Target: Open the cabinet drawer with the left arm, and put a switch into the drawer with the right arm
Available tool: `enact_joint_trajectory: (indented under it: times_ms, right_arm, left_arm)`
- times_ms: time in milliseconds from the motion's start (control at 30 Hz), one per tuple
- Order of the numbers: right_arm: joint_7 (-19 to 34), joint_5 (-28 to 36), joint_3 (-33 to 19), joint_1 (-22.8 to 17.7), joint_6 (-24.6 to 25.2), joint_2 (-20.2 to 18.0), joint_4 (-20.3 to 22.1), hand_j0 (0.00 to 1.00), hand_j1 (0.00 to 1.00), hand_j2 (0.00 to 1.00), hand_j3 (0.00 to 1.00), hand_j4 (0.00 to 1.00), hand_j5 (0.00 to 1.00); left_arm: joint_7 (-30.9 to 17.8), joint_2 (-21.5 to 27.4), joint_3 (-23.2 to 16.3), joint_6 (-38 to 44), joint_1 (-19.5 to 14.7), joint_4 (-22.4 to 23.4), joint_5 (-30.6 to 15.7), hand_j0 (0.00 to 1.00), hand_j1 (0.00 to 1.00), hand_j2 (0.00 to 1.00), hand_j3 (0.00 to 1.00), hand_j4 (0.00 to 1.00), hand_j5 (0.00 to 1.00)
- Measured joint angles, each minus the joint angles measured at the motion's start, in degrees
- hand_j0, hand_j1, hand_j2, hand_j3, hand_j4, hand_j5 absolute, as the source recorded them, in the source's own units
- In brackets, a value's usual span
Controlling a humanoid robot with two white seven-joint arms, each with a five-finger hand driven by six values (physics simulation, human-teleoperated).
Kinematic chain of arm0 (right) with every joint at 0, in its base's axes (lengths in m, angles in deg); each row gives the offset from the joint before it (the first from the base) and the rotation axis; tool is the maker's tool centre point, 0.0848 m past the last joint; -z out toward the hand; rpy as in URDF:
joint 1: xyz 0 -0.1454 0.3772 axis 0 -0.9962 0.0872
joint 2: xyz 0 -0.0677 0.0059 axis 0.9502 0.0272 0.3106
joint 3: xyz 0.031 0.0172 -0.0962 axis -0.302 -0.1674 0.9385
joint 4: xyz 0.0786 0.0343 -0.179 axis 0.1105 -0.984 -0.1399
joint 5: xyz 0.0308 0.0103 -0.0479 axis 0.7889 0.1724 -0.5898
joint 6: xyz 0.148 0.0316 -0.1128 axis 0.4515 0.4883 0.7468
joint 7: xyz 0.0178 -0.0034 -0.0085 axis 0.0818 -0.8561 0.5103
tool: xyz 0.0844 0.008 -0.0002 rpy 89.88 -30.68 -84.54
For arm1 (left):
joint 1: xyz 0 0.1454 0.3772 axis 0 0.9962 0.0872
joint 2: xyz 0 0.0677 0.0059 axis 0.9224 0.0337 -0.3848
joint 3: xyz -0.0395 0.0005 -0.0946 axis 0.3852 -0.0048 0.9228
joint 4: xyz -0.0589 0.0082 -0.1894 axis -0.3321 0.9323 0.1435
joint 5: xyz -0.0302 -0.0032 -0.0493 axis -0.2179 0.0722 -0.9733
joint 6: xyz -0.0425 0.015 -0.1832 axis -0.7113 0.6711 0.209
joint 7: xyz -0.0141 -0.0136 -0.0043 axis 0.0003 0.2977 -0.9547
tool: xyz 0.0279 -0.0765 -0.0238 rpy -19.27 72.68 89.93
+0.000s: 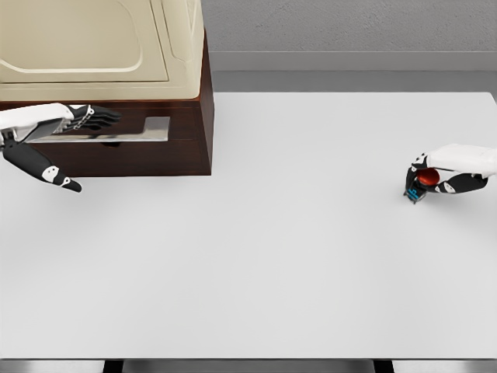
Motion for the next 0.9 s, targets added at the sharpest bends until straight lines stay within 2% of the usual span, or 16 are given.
enact_joint_trajectory:
  times_ms: [467,900]
  right_arm:
    - [0.0,0.0,0.0,1.0,0.0,0.1,0.4,0.48,0.48,0.48,0.48,0.48,0.48]
    - [0.0,0.0,0.0,2.9,0.0,2.2,1.0,0.47,0.47,0.47,0.47,0.47,0.47]
  left_arm:
    - [0.0,0.2,0.1,0.8,0.9,0.9,0.1,1.00,1.00,1.00,1.00,1.00,1.00]
    - [0.4,0.6,0.6,0.5,2.4,-0.4,-0.2,1.00,1.00,1.00,1.00,1.00,1.00]
